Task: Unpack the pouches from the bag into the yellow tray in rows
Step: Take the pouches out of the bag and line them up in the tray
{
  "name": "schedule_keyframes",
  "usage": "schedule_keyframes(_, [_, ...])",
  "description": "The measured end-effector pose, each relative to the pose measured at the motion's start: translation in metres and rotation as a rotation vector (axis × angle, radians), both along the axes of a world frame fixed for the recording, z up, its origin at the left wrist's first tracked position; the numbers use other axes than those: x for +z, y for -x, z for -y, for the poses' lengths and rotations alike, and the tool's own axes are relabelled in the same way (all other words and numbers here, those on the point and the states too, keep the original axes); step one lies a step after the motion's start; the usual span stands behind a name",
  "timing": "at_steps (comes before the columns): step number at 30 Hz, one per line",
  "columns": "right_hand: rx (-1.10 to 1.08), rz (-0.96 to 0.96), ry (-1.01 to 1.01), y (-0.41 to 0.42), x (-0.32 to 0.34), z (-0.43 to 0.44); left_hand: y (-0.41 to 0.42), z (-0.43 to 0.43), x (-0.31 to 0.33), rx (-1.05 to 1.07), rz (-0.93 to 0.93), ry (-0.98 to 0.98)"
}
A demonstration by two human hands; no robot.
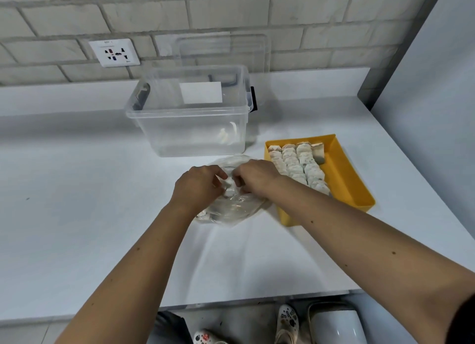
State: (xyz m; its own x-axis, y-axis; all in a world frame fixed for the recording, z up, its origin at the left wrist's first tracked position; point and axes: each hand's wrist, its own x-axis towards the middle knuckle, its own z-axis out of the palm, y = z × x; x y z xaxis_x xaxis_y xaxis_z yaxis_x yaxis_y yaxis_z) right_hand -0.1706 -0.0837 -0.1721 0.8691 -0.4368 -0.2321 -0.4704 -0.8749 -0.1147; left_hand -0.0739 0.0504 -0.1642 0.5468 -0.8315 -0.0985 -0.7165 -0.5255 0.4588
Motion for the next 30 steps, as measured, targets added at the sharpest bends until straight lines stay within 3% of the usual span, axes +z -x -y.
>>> schedule_keyframes(4, [-0.016, 0.074, -0.122, 0.007, -0.002, 0.007, -0.006, -0.001, -0.002, 0.019, -0.148, 0.072])
schedule_keyframes(8, [-0.209, 0.473, -0.516, 0.012, 0.009, 0.01, -0.006, 0.002, 0.004, 0.049, -0.264, 0.134])
schedule_keyframes(10, [-0.282, 0.586, -0.659, 0.01, 0.013, 0.007, -0.005, 0.005, 0.007, 0.056, -0.271, 0.173])
schedule_keyframes(14, [-0.397, 0.632, -0.808, 0.007, 0.007, 0.001, -0.007, 0.001, 0.009, 0.145, -0.218, 0.257])
schedule_keyframes(16, [-0.405, 0.574, -0.729, 0.003, -0.002, -0.002, -0.011, -0.003, 0.011, 0.214, -0.223, 0.273])
schedule_keyframes(19, [-0.27, 0.328, -0.473, -0.006, -0.013, -0.008, -0.012, -0.005, 0.016, 0.27, -0.248, 0.259])
schedule_keyframes(21, [-0.246, 0.226, -0.413, -0.01, -0.017, -0.013, -0.011, -0.004, 0.019, 0.281, -0.27, 0.265])
schedule_keyframes(27, [-0.278, 0.21, -0.375, -0.015, -0.026, -0.022, -0.008, -0.003, 0.023, 0.286, -0.29, 0.268])
schedule_keyframes(30, [-0.294, 0.31, -0.333, -0.005, -0.009, -0.013, -0.012, -0.005, 0.023, 0.313, -0.28, 0.281])
